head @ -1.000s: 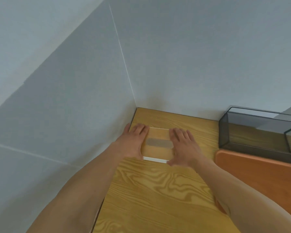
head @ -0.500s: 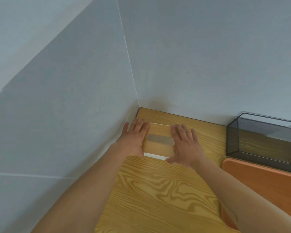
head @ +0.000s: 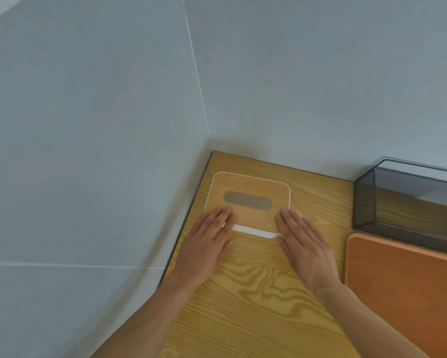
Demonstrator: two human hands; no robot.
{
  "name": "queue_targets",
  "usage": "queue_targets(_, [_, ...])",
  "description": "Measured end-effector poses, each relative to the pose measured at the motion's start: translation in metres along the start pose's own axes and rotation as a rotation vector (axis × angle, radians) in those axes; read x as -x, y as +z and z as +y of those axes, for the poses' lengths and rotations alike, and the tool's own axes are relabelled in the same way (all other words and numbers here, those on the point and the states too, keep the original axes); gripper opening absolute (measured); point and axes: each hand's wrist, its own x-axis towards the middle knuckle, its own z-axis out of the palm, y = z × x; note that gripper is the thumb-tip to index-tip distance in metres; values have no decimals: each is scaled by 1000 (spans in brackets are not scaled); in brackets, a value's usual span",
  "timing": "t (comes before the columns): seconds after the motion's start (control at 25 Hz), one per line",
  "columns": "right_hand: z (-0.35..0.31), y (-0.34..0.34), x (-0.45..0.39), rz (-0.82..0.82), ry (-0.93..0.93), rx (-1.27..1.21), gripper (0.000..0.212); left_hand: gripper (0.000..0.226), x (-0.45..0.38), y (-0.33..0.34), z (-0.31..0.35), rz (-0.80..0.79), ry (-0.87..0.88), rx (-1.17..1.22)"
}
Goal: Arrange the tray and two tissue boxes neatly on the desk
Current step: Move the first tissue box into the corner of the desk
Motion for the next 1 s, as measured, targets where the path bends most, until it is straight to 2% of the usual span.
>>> queue_targets(0.16, [-10, 3, -10, -43, 67, -17, 46, 59, -5, -6, 3, -123, -78, -20])
queue_targets(0.36, [-15, 1, -35, -276, 84, 9, 65, 73, -30, -17, -12, -308, -148, -34])
queue_targets(0.56, [-14, 5, -63, -485, 95, 77, 84, 82, -57, -29, -32, -413, -142, -65])
queue_targets(0.76, [-14, 9, -84, -564, 128, 54, 92, 91, -74, -37, -45, -539, -158, -29])
queue_targets(1.0, [-15, 12, -98, -612, 153, 34, 91, 93, -87, -41, -55, -595, -156, -15])
